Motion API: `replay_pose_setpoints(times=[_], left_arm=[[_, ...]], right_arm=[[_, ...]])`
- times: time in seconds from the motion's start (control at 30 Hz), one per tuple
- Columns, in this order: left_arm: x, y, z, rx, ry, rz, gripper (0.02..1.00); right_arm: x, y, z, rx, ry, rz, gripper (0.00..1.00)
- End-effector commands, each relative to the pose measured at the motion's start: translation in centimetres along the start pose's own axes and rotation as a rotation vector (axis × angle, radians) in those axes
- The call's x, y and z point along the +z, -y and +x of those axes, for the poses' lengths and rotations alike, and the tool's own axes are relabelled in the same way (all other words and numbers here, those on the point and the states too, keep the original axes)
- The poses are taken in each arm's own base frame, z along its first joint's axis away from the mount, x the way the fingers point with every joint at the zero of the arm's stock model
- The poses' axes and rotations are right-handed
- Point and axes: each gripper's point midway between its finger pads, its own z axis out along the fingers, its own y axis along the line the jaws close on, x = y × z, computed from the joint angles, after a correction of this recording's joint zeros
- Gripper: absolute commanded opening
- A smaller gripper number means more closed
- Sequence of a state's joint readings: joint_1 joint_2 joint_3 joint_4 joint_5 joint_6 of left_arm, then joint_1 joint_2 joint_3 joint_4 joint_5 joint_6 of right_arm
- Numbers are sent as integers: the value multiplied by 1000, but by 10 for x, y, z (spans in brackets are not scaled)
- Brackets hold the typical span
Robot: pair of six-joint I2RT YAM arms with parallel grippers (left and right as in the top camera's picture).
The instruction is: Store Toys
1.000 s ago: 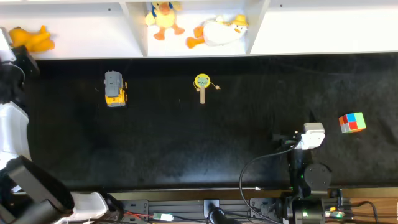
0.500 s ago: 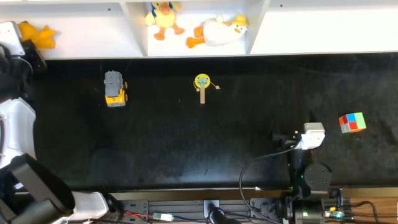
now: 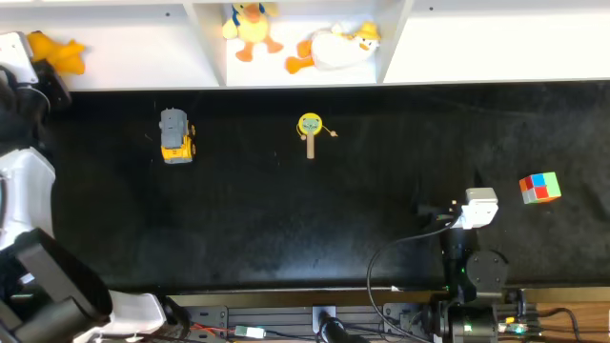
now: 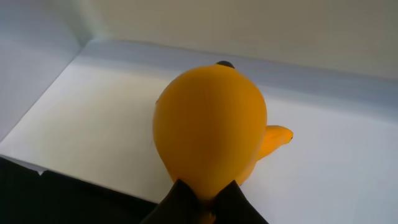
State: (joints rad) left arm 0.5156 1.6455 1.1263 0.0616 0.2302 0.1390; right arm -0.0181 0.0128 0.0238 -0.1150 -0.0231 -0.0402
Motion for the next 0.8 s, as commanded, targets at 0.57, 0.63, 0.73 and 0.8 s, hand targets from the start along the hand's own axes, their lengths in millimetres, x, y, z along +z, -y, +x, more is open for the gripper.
replay_pose_setpoints(times=[0.57, 0.63, 0.73, 0.8], left_arm=[[16, 16, -10, 48, 44, 27, 69], [16, 16, -10, 48, 44, 26, 69], [16, 15, -9, 48, 42, 23, 69], [16, 16, -8, 46, 35, 24, 69]], right_arm=[[0, -1, -2, 3, 10, -8, 996], [0, -1, -2, 3, 10, -8, 996], [0, -1, -2, 3, 10, -8, 996], [0, -1, -2, 3, 10, -8, 996]])
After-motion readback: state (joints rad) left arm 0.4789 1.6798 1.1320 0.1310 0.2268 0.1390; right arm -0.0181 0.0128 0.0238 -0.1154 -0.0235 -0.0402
